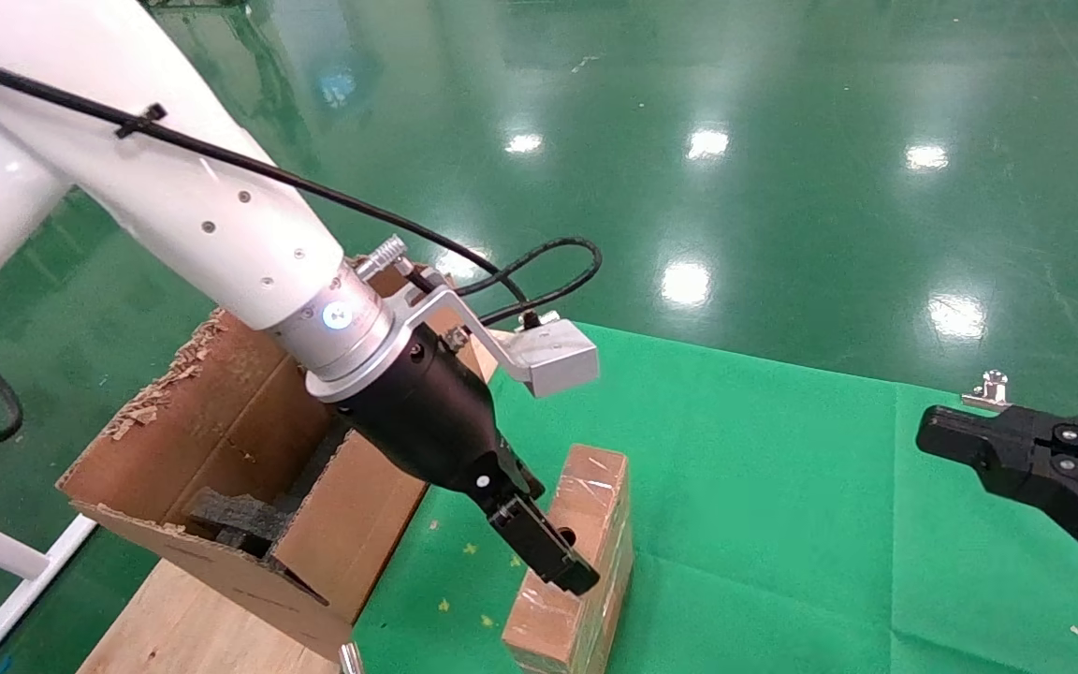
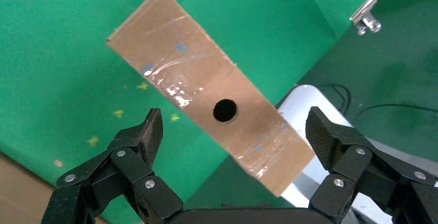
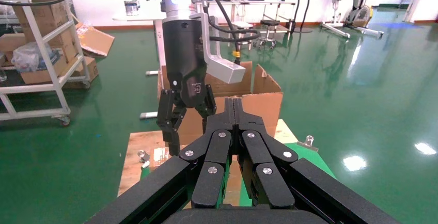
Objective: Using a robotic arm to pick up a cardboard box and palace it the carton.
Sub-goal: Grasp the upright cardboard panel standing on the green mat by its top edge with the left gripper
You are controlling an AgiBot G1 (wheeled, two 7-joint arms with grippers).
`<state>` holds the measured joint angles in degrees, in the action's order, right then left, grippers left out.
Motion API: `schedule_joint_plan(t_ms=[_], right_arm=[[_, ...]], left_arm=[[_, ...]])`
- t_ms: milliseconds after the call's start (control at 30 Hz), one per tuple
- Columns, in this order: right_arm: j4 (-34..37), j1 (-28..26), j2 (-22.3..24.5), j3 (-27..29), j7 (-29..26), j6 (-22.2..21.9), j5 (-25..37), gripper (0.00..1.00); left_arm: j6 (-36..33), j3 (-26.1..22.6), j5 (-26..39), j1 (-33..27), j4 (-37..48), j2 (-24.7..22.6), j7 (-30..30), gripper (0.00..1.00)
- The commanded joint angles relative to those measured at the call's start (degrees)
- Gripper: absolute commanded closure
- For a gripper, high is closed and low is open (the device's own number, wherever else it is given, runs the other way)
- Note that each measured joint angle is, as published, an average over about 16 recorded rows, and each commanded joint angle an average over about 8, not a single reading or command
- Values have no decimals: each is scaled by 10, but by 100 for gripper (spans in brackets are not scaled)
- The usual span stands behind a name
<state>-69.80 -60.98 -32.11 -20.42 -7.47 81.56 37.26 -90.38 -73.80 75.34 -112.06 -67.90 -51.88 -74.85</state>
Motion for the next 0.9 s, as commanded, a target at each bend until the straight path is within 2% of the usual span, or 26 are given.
schedule_joint_plan(t_ms=[33,400,833,867,900], right_arm=[[0,0,0,0,0,0,0,100],[0,0,0,0,0,0,0,100],[0,0,0,0,0,0,0,100],[0,0,0,0,0,0,0,98],[0,0,0,0,0,0,0,87]], left_arm=[[2,-14,-8,-4,10,-4,-2,0],[13,-47,-8,1,43,-32,4,0],[22,-70,12,4,44,-61,1,0],[23,-71,13,4,44,-62,0,0],[24,-71,13,5,43,-63,-1,0]])
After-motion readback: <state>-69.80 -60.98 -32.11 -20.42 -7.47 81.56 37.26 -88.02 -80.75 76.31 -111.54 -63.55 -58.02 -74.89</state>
